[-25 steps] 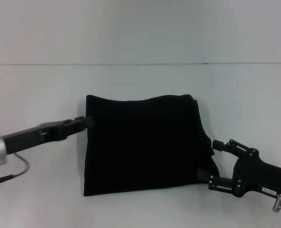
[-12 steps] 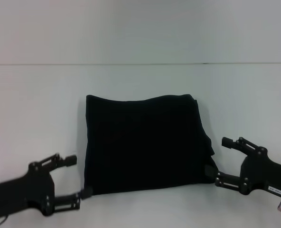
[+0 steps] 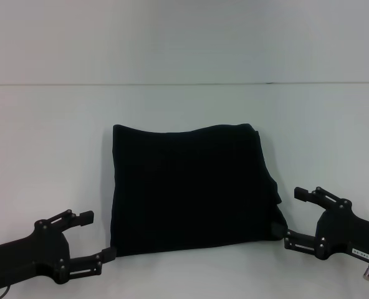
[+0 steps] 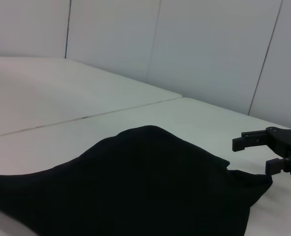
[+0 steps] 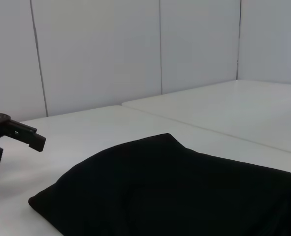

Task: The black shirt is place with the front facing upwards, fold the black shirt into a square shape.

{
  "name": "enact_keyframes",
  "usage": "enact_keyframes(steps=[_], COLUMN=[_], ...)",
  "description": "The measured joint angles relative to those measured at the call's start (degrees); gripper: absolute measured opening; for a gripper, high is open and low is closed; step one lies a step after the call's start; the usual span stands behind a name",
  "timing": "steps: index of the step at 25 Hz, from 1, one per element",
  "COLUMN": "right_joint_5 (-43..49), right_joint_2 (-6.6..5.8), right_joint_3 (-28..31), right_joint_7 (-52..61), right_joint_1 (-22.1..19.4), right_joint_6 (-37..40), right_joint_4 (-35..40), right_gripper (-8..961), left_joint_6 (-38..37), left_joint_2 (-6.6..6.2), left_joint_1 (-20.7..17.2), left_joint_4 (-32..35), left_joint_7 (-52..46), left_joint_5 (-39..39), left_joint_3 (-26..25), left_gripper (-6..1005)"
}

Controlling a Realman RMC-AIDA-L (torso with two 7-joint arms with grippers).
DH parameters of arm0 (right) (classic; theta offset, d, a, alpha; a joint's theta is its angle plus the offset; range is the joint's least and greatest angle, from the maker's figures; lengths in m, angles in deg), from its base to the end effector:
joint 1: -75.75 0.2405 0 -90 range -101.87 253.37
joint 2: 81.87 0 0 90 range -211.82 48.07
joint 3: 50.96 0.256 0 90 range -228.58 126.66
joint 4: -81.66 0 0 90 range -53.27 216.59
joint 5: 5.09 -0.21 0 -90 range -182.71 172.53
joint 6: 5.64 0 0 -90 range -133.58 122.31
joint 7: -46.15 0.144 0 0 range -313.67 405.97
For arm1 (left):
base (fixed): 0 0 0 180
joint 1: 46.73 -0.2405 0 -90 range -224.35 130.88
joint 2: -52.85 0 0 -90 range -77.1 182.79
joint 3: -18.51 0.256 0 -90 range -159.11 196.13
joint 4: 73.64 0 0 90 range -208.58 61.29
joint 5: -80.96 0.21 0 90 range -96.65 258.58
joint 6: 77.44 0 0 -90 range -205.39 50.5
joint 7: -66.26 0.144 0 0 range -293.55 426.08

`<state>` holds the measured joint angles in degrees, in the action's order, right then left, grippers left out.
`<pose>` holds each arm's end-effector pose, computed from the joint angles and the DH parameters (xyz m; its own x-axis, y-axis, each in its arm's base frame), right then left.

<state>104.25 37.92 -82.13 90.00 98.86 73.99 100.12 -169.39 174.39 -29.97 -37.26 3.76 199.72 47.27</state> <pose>0.3240 0.2796 -0.0429 0.8262 -0.1744 -0.5356 -0.4333 -0.8043 -0.4066 -0.3347 0.2494 -0.0038 0.7795 0.3234 0.5364 0.5231 -0.8072 -0.2734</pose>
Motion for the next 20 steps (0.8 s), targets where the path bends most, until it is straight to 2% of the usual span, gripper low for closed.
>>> enact_keyframes(steps=[20], right_joint_5=[0.0], right_joint_2=[0.17], right_joint_3=[-1.4], right_joint_7=[0.1], right_joint_1=[0.6], right_joint_6=[1.4], right_joint_4=[-0.5], right_gripper=[942], left_joint_6=[1.1], left_joint_2=[-0.49], left_joint_1=[1.8], left_joint_4=[-1.0], left_joint_7=[-0.2], left_joint_5=[-0.1], left_joint_3=[-1.5], left_gripper=[921])
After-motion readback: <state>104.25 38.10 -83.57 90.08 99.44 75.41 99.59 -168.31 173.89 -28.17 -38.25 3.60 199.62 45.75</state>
